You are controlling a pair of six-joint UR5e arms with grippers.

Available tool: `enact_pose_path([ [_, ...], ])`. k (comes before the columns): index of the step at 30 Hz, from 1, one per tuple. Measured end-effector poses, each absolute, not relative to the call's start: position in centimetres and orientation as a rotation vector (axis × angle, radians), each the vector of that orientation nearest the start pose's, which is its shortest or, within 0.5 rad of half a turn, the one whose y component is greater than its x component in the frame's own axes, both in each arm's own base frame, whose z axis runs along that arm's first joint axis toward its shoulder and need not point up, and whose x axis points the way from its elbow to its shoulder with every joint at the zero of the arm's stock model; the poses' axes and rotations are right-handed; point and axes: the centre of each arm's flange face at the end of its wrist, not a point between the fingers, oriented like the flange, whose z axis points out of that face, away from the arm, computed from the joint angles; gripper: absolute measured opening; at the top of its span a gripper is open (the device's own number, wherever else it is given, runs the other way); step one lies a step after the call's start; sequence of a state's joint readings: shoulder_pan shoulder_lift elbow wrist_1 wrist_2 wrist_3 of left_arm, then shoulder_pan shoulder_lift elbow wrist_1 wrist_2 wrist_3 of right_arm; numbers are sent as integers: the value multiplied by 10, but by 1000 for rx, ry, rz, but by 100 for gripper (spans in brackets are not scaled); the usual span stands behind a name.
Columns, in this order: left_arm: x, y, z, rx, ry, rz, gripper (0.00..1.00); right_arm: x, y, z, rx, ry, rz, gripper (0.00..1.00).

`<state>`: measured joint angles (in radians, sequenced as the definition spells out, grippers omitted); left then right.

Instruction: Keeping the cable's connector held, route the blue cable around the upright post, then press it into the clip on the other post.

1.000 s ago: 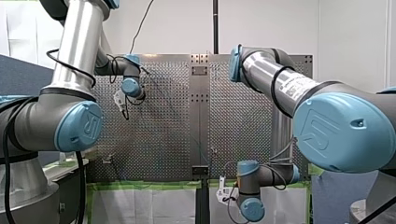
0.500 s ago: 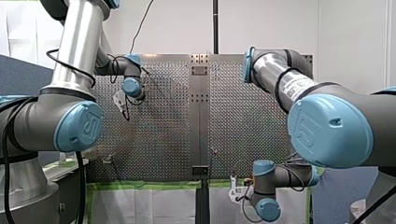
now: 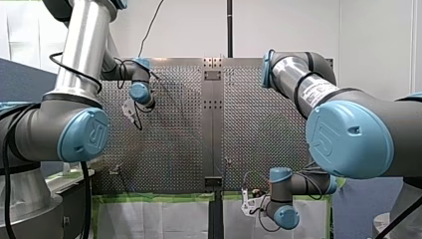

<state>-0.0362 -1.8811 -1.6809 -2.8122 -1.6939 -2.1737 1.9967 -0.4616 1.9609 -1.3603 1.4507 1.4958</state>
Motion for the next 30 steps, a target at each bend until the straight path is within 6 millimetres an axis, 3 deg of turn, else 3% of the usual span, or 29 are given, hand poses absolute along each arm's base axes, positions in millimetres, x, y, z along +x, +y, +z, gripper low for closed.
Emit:
enact_pose_path([
  [21, 572, -144, 297, -687, 1564, -572, 99, 349, -381, -148, 1821, -804, 1520, 0],
  [30, 563, -146, 284, -753, 1611, -663, 99, 349, -381, -148, 1822, -803, 1521, 0],
])
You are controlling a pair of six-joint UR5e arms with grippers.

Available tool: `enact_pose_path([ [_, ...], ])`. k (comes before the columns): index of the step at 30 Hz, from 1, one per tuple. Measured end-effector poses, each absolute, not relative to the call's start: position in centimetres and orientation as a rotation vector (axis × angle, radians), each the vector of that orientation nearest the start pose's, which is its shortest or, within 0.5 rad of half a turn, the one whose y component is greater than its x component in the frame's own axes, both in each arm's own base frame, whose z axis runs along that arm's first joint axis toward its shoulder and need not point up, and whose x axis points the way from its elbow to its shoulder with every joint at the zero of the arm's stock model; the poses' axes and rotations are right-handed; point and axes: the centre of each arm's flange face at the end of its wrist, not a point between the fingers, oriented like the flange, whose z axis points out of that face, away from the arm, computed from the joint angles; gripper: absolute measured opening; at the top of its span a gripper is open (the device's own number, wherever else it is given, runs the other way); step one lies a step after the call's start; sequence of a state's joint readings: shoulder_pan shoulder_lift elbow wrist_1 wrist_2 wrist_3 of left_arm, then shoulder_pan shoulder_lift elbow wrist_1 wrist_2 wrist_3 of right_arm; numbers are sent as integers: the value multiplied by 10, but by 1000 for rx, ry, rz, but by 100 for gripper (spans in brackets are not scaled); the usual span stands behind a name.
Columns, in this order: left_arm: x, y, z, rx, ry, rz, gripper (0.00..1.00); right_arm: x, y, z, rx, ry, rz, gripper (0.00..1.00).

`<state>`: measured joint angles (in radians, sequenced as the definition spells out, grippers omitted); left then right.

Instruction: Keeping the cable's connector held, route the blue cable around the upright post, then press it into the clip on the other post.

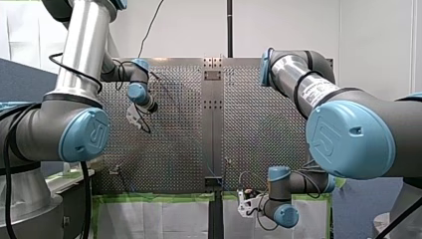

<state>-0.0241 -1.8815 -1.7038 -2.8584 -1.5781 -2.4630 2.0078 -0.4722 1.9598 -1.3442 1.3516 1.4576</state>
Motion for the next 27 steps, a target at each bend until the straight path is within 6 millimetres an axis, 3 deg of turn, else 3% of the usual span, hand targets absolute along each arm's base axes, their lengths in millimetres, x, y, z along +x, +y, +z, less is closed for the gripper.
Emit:
enact_pose_path([
  [10, 555, -137, 263, -820, 1608, -756, 99, 350, -380, -148, 1827, -802, 1522, 0],
  [27, 534, -115, 225, -871, 1632, -717, 99, 352, -378, -148, 1835, -799, 1524, 0],
])
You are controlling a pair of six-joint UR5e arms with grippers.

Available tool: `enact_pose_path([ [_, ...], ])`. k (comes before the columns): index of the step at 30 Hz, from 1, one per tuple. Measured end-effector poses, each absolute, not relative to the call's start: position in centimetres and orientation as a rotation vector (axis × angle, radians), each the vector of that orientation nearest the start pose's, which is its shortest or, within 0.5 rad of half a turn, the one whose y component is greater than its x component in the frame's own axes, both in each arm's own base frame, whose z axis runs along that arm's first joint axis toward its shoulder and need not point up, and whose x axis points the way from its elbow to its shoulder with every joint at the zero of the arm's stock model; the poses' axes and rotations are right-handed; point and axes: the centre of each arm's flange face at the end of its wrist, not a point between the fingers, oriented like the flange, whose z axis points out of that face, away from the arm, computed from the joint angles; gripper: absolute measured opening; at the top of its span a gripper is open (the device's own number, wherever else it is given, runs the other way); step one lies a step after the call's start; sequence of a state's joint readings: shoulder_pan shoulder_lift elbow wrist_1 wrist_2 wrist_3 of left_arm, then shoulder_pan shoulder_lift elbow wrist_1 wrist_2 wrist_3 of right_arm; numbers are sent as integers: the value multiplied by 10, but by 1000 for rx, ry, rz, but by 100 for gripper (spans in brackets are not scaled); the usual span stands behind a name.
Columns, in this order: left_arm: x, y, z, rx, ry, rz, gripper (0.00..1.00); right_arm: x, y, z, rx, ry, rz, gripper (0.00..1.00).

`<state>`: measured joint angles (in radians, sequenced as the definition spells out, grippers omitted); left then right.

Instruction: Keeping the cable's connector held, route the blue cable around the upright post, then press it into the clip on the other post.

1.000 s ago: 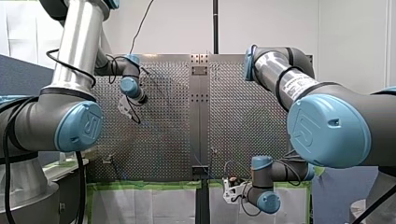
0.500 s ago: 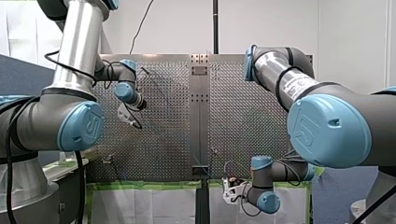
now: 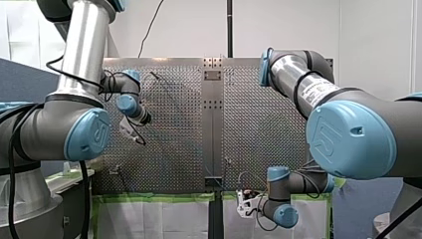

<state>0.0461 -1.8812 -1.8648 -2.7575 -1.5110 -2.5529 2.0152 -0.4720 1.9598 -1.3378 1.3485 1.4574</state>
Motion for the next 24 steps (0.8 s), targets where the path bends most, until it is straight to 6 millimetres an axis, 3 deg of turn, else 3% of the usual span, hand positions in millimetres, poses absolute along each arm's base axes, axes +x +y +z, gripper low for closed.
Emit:
enact_pose_path([
  [8, 526, -108, 218, -876, 1642, -711, 99, 353, -377, -148, 1838, -797, 1524, 0],
  [18, 508, -103, 222, -870, 1628, -722, 99, 353, -376, -148, 1839, -795, 1525, 0],
  [24, 495, -103, 211, -866, 1645, -735, 99, 354, -376, -148, 1840, -795, 1525, 0],
])
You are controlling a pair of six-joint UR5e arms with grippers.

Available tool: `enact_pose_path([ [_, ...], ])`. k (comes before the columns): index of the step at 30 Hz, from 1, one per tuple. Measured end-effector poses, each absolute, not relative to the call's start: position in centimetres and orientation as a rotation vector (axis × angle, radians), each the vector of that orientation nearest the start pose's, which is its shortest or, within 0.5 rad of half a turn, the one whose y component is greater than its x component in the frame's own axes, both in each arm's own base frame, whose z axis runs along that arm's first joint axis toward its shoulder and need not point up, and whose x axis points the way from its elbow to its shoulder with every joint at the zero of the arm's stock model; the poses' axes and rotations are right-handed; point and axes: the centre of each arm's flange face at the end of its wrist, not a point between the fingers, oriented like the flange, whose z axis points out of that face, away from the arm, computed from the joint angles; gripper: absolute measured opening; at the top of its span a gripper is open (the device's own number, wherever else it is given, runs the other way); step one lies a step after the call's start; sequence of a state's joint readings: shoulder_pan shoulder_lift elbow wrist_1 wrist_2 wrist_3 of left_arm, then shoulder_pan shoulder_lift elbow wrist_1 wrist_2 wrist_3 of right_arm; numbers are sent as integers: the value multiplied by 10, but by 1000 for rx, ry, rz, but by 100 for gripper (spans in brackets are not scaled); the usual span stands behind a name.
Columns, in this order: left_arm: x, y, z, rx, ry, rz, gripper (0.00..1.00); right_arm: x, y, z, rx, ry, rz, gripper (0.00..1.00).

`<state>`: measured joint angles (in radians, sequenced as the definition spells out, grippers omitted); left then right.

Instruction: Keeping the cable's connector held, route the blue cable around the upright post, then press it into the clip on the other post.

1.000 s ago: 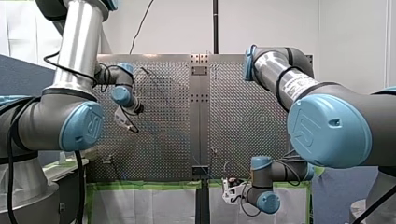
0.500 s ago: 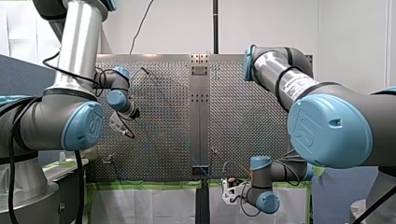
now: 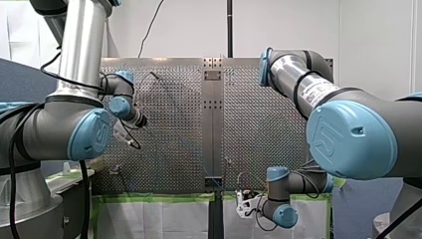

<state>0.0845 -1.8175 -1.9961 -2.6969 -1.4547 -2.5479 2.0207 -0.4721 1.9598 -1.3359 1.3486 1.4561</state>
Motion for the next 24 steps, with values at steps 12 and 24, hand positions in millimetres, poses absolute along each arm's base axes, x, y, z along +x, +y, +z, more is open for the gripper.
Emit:
enact_pose_path([
  [12, 479, -102, 199, -877, 1627, -741, 99, 355, -374, -148, 1845, -793, 1526, 0],
  [24, 449, -105, 201, -866, 1611, -761, 99, 355, -374, -148, 1849, -793, 1526, 0],
])
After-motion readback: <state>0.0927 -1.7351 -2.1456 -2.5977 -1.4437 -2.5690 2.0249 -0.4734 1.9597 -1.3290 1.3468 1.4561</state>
